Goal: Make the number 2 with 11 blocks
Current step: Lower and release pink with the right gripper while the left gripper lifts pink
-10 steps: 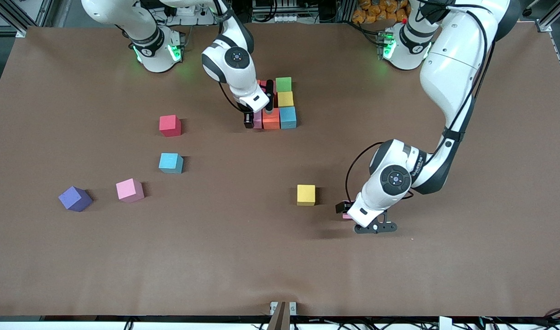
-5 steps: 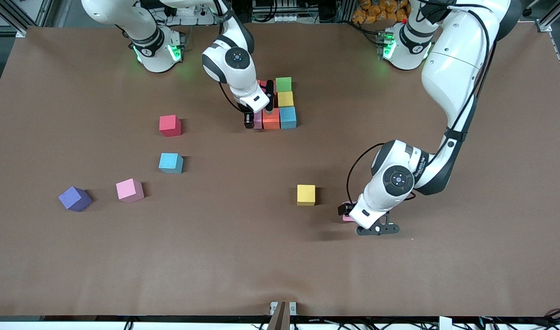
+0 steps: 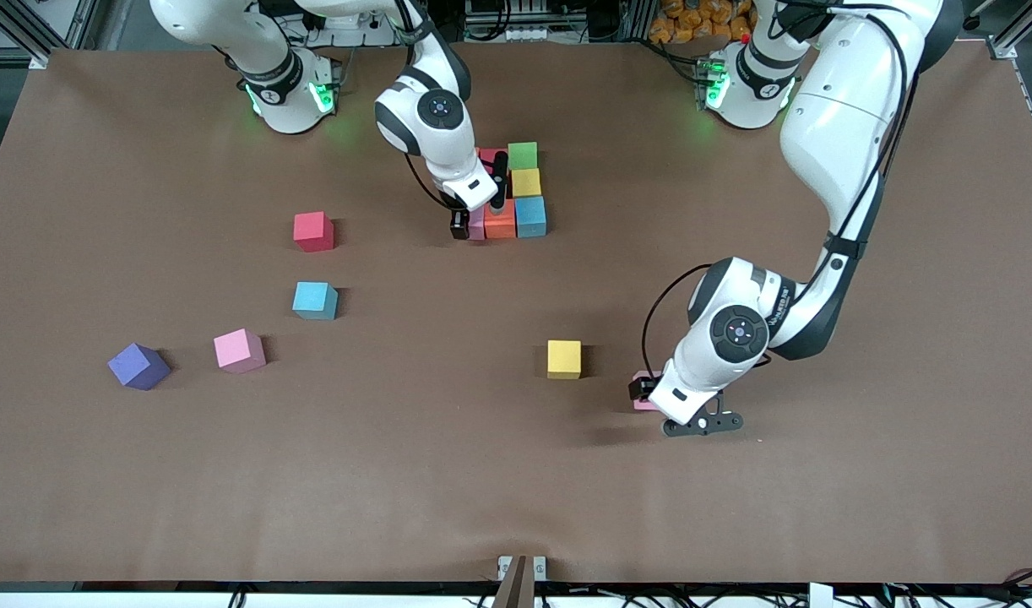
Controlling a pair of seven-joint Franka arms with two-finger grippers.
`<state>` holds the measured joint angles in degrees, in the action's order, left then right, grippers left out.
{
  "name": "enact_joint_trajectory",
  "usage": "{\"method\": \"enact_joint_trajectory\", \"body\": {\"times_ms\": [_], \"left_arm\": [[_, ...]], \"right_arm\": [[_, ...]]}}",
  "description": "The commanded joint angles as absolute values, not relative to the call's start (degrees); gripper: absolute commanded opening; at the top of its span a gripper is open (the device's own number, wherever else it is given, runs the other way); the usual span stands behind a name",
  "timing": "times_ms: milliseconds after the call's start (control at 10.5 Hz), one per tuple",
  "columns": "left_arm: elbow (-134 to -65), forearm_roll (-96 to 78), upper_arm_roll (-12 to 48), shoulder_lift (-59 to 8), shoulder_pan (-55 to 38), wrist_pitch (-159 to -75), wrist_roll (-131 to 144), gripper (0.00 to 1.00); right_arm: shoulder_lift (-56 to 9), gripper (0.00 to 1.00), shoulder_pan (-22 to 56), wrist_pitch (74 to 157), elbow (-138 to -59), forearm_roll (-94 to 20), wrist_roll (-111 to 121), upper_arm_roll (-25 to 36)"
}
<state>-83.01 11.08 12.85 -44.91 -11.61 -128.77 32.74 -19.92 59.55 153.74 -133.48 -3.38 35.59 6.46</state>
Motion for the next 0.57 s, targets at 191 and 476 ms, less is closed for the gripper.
{"method": "enact_joint_trajectory", "body": {"times_ms": [191,476], "left_arm": [[-83.4,12.5,12.7,-43.6,-11.8,-125.7,34.4,1.00],[-84.1,12.6,12.7,-44.0,-12.2,-125.7,38.9,1.00]], "right_arm": [[-20.5,1.00,59.9,153.7,-132.7,-4.0,35.0,6.5],[-18.5,1.00,59.3,152.8,-133.3,-4.0,35.0,6.5]]}}
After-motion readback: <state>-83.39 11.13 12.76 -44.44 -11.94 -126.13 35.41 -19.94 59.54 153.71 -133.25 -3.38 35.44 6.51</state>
